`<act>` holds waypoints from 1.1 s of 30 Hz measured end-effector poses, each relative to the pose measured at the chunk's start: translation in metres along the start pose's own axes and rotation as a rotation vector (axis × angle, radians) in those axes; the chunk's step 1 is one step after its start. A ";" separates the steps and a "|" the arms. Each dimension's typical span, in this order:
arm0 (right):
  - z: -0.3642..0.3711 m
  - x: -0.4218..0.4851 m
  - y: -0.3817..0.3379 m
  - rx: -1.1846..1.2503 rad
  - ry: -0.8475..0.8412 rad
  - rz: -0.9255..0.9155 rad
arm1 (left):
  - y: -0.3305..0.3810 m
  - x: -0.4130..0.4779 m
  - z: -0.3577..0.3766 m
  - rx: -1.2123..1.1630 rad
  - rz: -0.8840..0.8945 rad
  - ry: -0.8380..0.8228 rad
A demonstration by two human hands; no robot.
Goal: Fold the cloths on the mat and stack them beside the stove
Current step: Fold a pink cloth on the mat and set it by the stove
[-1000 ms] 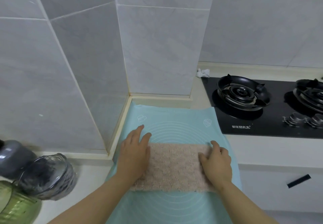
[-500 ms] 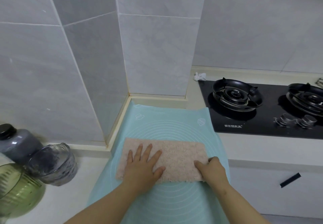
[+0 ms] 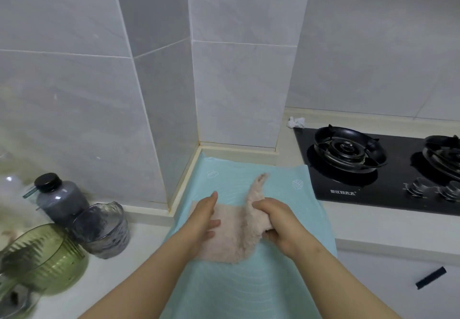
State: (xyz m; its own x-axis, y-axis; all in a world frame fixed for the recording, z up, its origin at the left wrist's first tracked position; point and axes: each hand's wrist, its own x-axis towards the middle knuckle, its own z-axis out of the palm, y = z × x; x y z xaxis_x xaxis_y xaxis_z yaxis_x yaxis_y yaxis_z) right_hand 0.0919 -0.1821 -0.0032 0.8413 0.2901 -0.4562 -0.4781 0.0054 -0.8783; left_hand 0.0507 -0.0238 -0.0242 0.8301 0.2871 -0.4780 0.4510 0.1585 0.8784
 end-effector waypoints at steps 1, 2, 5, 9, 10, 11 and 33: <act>0.013 -0.001 0.000 -0.066 -0.049 -0.030 | 0.002 0.001 -0.006 -0.092 -0.048 -0.009; 0.024 -0.002 0.002 -0.137 -0.101 -0.045 | 0.003 0.001 -0.011 -0.185 -0.088 -0.028; 0.047 -0.004 0.015 -0.254 -0.249 -0.031 | -0.003 -0.001 -0.024 -0.337 -0.183 -0.182; 0.051 -0.002 0.027 -0.238 -0.107 -0.116 | -0.018 0.002 -0.029 -0.078 -0.003 -0.015; 0.048 -0.001 0.027 -0.211 -0.040 -0.141 | -0.019 0.002 -0.029 0.070 0.072 0.021; 0.045 0.001 0.027 -0.194 0.016 -0.159 | -0.017 0.000 -0.029 0.202 0.142 0.032; 0.050 0.042 0.101 -1.399 0.131 -0.263 | -0.075 0.041 -0.040 1.427 0.473 0.115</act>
State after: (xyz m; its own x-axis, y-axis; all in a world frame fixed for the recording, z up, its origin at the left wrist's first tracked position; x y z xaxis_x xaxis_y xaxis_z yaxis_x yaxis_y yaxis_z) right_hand 0.0663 -0.1214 -0.1034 0.9186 0.3393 -0.2028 0.2656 -0.9098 -0.3189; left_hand 0.0382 0.0141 -0.1095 0.9870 0.1288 -0.0965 0.1446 -0.9731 0.1794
